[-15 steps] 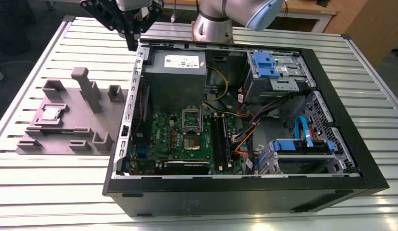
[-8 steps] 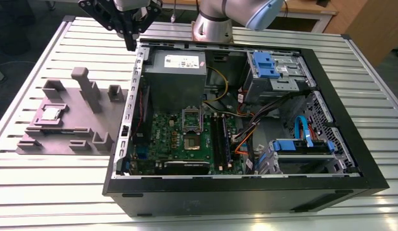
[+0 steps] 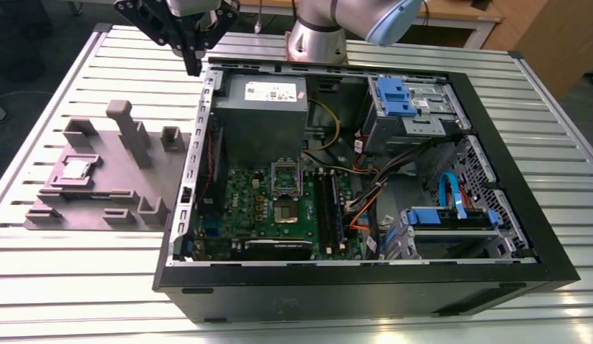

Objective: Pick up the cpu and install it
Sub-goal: 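Reach for the cpu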

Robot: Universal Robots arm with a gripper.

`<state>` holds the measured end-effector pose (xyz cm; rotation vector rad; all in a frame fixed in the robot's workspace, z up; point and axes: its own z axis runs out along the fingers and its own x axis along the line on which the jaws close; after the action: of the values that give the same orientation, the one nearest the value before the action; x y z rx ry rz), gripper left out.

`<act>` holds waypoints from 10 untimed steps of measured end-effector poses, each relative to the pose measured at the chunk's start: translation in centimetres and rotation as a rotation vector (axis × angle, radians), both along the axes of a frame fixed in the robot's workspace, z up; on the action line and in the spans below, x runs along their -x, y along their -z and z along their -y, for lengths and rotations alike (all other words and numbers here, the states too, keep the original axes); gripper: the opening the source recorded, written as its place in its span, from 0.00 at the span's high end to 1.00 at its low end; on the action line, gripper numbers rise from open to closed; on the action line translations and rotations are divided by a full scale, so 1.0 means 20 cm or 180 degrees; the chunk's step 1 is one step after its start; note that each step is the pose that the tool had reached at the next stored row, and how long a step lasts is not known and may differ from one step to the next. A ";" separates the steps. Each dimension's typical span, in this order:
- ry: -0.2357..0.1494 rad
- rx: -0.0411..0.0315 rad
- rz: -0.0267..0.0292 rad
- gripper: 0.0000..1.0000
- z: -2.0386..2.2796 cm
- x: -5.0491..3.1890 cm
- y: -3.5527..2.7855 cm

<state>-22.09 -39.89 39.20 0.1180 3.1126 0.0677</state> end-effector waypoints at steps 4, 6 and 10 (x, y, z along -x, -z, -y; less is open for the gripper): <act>0.0000 0.0000 0.0000 0.89 0.000 0.006 0.000; 0.0000 0.0000 0.0000 0.89 0.000 0.008 0.000; 0.0000 0.0000 0.0000 0.89 0.000 0.014 0.001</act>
<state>-22.37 -39.89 39.19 0.1180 3.1126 0.0677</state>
